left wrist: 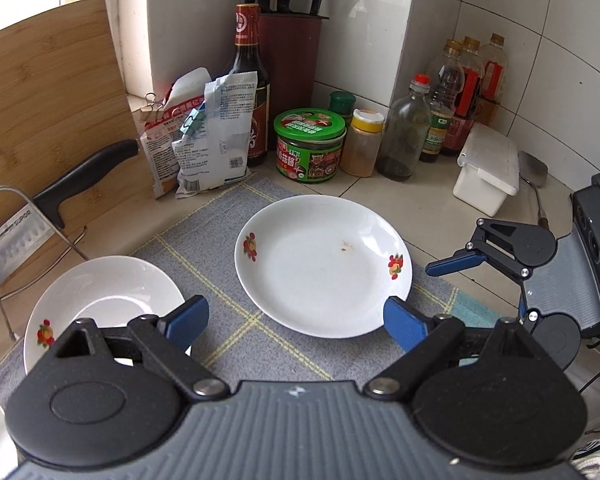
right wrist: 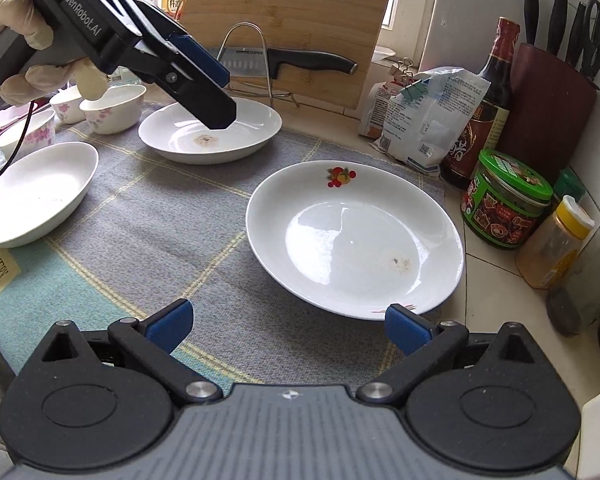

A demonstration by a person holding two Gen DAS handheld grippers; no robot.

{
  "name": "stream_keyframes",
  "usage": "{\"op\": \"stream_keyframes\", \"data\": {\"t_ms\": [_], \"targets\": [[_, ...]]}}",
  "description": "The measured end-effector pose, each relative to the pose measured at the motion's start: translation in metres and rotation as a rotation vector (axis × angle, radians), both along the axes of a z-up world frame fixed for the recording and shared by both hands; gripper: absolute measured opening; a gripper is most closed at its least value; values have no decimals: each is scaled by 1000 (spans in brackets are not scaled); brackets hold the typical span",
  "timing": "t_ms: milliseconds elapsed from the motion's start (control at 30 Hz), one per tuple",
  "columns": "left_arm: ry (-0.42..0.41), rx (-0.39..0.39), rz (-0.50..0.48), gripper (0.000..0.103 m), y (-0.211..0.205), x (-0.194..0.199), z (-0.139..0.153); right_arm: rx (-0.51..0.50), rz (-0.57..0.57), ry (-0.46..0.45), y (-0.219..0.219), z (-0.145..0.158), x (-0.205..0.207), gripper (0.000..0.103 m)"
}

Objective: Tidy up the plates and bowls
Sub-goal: 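Lower the plate onto the towel and open the left tool, then move the right tool to another white plate and grasp its rim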

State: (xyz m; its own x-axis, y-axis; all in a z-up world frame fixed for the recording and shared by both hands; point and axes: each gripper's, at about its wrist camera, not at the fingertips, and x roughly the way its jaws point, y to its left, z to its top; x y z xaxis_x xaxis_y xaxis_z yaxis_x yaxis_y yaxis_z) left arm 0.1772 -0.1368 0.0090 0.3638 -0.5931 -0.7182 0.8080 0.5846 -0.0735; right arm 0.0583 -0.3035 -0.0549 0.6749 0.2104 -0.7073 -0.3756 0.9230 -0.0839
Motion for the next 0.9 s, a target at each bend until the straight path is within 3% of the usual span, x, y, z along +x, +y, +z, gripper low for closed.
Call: {"op": "stream_keyframes", "data": {"t_ms": [467,767,900], "targets": [[22,7,195,94,67,-65,-21,47,67,-15,43,-1,-16,103],[79,11,255,94,122,-88,-46,73,66,-11,99,-7,-27,103],[64,19,262,94,146,-96,-44,88,70,11,127,-13,-29,103]]}}
